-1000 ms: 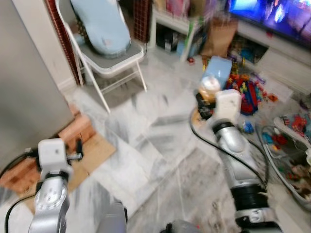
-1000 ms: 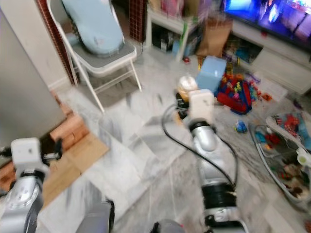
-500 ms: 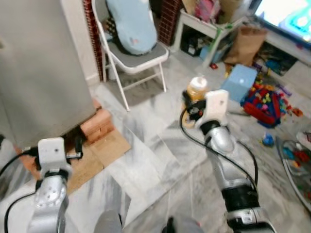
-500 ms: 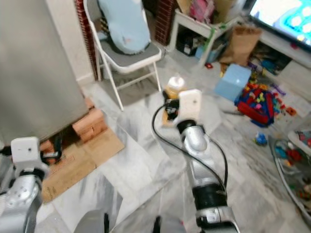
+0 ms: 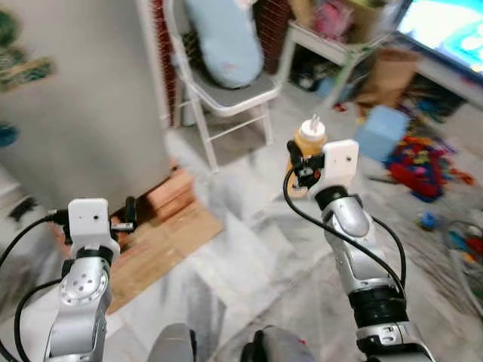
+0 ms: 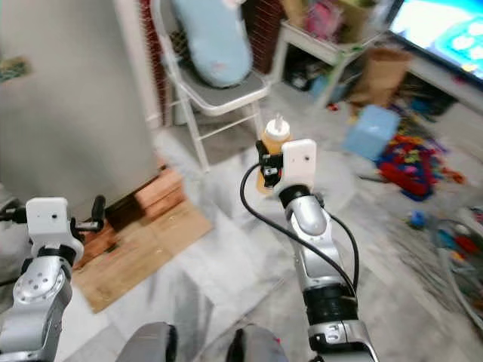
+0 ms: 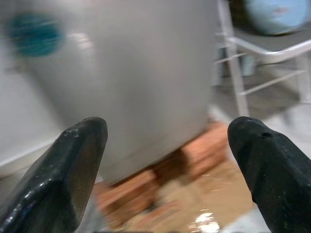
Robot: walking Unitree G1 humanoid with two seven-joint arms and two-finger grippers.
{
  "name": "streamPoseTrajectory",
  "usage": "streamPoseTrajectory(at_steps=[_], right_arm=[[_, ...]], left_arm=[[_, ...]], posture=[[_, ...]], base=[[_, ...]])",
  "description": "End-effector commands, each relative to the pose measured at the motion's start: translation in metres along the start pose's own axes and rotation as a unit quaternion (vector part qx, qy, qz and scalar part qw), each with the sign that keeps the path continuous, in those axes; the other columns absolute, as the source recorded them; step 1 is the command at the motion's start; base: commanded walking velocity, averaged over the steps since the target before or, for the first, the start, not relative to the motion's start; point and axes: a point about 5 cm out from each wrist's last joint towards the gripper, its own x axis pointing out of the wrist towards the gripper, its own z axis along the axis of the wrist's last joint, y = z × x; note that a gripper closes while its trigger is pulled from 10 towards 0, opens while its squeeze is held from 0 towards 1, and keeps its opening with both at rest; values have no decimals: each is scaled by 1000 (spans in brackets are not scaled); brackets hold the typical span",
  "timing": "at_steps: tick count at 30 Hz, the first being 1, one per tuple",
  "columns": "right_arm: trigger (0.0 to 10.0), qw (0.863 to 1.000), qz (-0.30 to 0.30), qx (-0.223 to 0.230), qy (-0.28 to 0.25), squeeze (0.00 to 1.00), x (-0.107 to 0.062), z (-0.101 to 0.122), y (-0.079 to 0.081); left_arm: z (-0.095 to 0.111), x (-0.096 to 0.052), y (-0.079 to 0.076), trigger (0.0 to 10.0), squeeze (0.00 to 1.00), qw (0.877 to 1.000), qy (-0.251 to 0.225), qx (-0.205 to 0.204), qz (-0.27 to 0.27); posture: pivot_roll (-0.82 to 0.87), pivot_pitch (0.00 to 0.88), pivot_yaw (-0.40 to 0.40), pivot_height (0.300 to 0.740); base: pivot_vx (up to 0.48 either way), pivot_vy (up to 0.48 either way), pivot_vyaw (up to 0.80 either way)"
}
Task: Restocking fridge
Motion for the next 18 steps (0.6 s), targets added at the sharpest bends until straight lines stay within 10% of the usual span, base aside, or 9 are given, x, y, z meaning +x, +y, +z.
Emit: streamPoseTrajectory(at_steps=[1, 8, 18], right_arm=[[10000, 1000, -5, -1, -8, 0, 0, 3, -5], [10000, 1000, 4, 1, -11, 0, 2, 4, -2], [10000, 1000, 8, 1, -15, 0, 3, 6, -2]], left_arm=[[-5, -1, 1, 10000, 0, 1000, 8, 1, -1], [-4, 0, 3, 10000, 0, 1000, 0, 1, 7], [-2, 2, 16, 10000, 0, 1000, -13, -9, 27]], posture=[[133, 140, -102, 740], [134, 135, -110, 740], [129, 131, -110, 740]], base=[[0, 480, 800], [0, 480, 800], [258, 280, 0]])
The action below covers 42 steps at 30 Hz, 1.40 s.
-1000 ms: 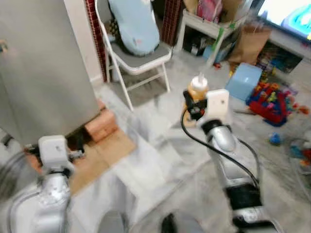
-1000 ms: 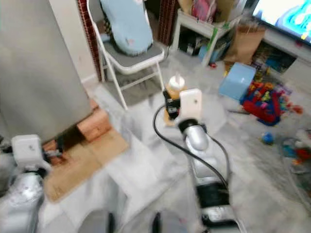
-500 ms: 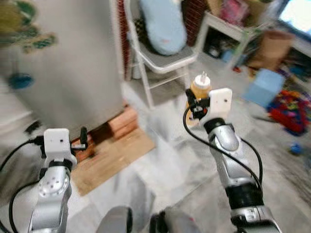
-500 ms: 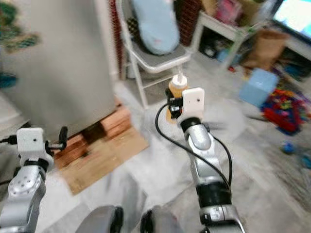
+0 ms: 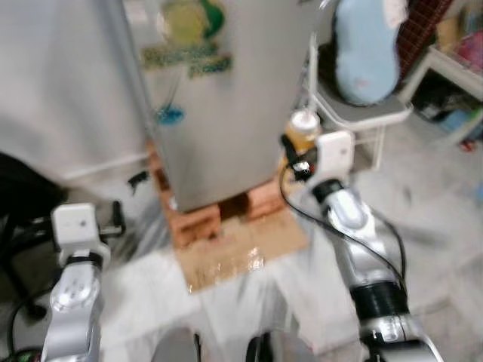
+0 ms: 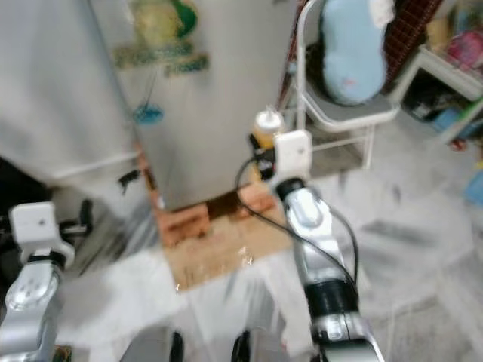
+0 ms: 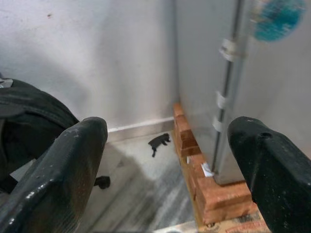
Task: Restocking fridge
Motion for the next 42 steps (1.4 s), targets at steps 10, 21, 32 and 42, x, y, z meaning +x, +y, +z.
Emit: streamPoseTrajectory(at_steps=[10, 21, 32, 42], right_arm=[[10000, 1000, 10, -3, -24, 0, 4, 10, 5], [10000, 1000, 10, 5, -24, 0, 4, 9, 5], [10000, 1000, 14, -1, -21, 0, 2, 8, 4], [10000, 1000, 8, -11, -20, 0, -4, 11, -3]], left_arm=[[5, 3, -10, 10000, 0, 999, -13, -4, -39], [2, -5, -24, 10000, 0, 996, -9, -28, -81], [19, 13, -35, 10000, 0, 985, -35, -73, -154], [33, 50, -30, 10000, 0, 986, -57, -63, -141]], posture=[[125, 130, -107, 740], [134, 139, -113, 740], [118, 147, -120, 740], [68, 160, -121, 740]], base=[[468, 0, 0], [121, 0, 0], [0, 0, 0], [0, 0, 0]])
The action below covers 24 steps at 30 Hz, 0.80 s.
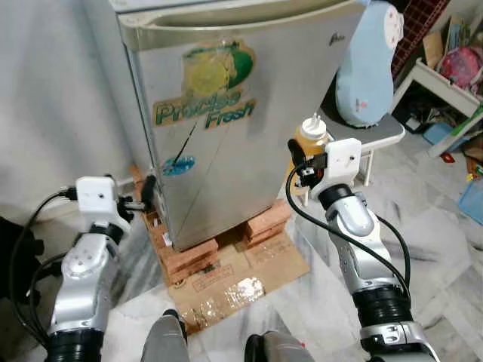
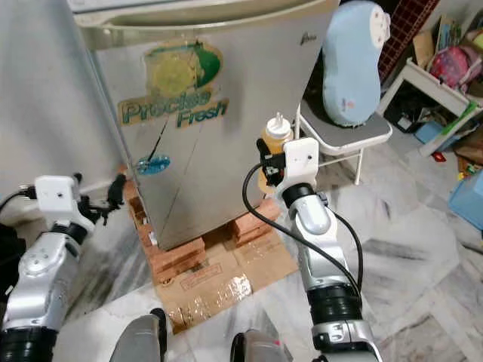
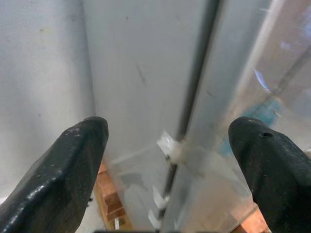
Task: Restocking fridge
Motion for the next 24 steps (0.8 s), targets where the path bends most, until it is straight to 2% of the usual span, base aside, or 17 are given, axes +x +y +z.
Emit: streamPoseTrajectory(at_steps=[1, 7, 12, 15, 19, 20, 24], right_arm=[[10000, 1000, -5, -7, -9, 0, -3, 6, -6], [10000, 1000, -8, -15, -8, 0, -6, 8, -10], [10000, 1000, -12, -19, -6, 0, -7, 9, -13], [10000, 1000, -12, -19, -5, 0, -8, 9, -13], [10000, 1000, -4, -17, -3, 0, -7, 9, -11], [10000, 1000, -3, -17, -3, 0, -7, 9, -10], [10000, 1000, -2, -17, -2, 0, -6, 8, -10]], left_arm=[[4, 10, -2, 10000, 0, 1000, -6, 1, -12], [13, 31, -16, 10000, 0, 997, -11, -18, -73], [13, 36, -26, 10000, 0, 992, -7, -31, -121], [8, 34, -32, 10000, 0, 988, 4, -41, -150], [2, 28, -47, 10000, 0, 975, 24, -55, -213], [0, 24, -56, 10000, 0, 968, 34, -56, -244], [-4, 19, -68, 10000, 0, 958, 44, -50, -279]], posture=[[68, 160, -121, 740], [38, 160, -116, 740], [32, 162, -114, 740], [30, 166, -116, 740], [35, 164, -119, 740], [38, 163, -119, 740], [38, 162, -119, 740]], base=[[0, 0, 0], [0, 0, 0], [0, 0, 0], [0, 0, 0], [0, 0, 0], [0, 0, 0], [0, 0, 0]])
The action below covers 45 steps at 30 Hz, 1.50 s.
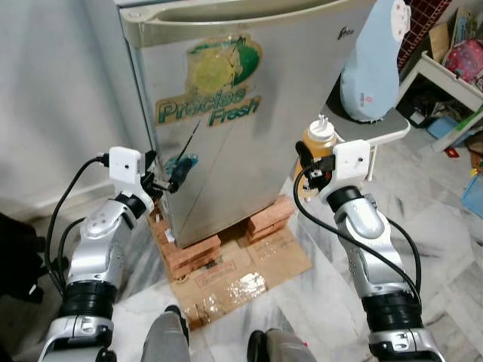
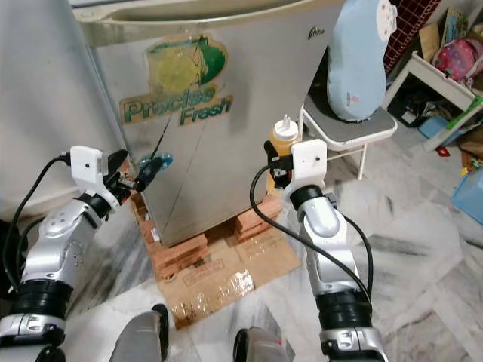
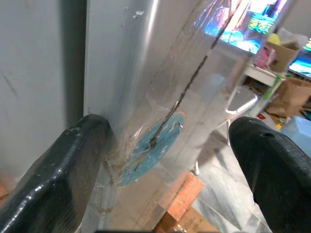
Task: Restocking fridge
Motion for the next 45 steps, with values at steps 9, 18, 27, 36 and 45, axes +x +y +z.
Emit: streamPoseTrajectory(at_steps=[9, 18, 27, 36, 45], right_arm=[[10000, 1000, -1, -8, -9, 0, -3, 5, -5], [10000, 988, -135, -57, 46, 0, -25, -12, -47], [10000, 981, -172, -69, 57, 0, -30, -17, -46], [10000, 961, -242, -93, 102, 0, -42, -28, -59], [10000, 955, -259, -91, 110, 0, -49, -30, -58]], left_arm=[[-19, 5, -58, 10000, 0, 986, 51, -33, -155], [-6, 18, -114, 10000, 0, 971, 24, -32, -234], [-2, 19, -123, 10000, 0, 970, 19, -26, -240], [0, 18, -131, 10000, 0, 966, 19, -28, -257], [-2, 19, -136, 10000, 0, 961, 30, -25, -274]], posture=[[44, 155, -115, 740], [40, 142, -99, 740], [52, 135, -84, 740], [50, 133, -79, 740], [42, 129, -63, 740]], base=[[0, 0, 0], [0, 0, -191], [0, -187, -762], [0, -343, -506], [0, -243, -92]])
